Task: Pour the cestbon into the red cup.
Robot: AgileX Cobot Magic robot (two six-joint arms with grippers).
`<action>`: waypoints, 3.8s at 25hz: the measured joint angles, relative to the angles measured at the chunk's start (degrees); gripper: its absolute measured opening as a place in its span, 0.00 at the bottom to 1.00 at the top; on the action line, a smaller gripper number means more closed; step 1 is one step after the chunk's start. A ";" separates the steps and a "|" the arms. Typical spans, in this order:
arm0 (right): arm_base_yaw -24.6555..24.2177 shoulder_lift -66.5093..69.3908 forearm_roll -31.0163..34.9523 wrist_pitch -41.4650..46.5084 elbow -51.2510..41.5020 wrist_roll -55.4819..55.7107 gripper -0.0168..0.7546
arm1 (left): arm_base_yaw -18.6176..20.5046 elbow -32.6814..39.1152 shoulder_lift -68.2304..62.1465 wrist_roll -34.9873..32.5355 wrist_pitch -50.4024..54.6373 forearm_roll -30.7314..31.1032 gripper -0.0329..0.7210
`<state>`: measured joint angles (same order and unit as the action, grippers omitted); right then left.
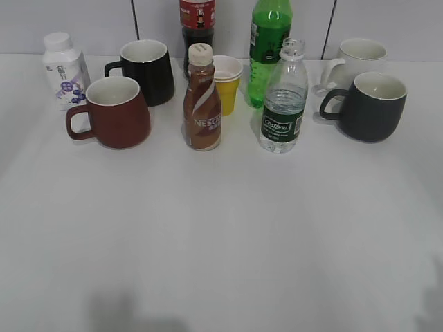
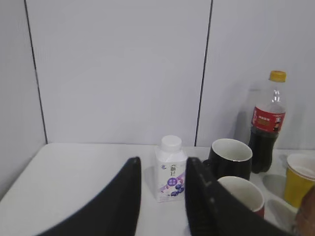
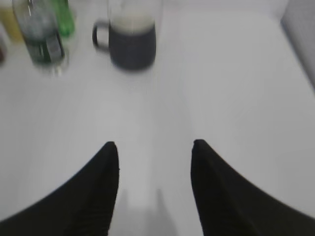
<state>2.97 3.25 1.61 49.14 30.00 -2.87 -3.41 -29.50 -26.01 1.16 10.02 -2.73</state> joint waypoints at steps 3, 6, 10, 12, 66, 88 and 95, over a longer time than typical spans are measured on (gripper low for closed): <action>0.00 2.28 0.38 -10.04 -0.78 -0.11 0.48 | 0.00 0.00 -9.32 0.00 -7.91 -1.24 0.36; 0.00 8.02 0.43 -19.00 -2.00 -0.62 0.48 | 0.00 0.01 -17.94 0.00 -19.51 -1.54 0.36; 0.69 18.38 1.65 -30.79 -2.16 -0.96 0.48 | 0.00 0.01 -29.93 0.00 -34.43 -1.31 0.36; 2.37 24.09 2.09 -37.25 -2.16 -1.13 0.48 | -0.23 0.01 -34.19 0.00 -36.75 -1.05 0.36; 21.37 71.33 -1.61 -73.43 0.16 -2.92 0.47 | -8.79 -6.32 -83.98 0.00 -62.23 4.25 0.40; 21.47 78.13 -11.85 -76.87 0.20 9.05 0.66 | -8.70 -12.28 -89.43 -1.16 -65.54 6.81 0.14; 21.47 89.86 -16.97 -86.92 3.56 14.74 0.83 | -8.70 -3.61 -79.53 -1.77 -65.30 7.37 0.14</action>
<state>24.45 93.10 -15.36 -37.77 33.57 11.87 -12.11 -33.11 -105.54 -0.61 -55.29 4.64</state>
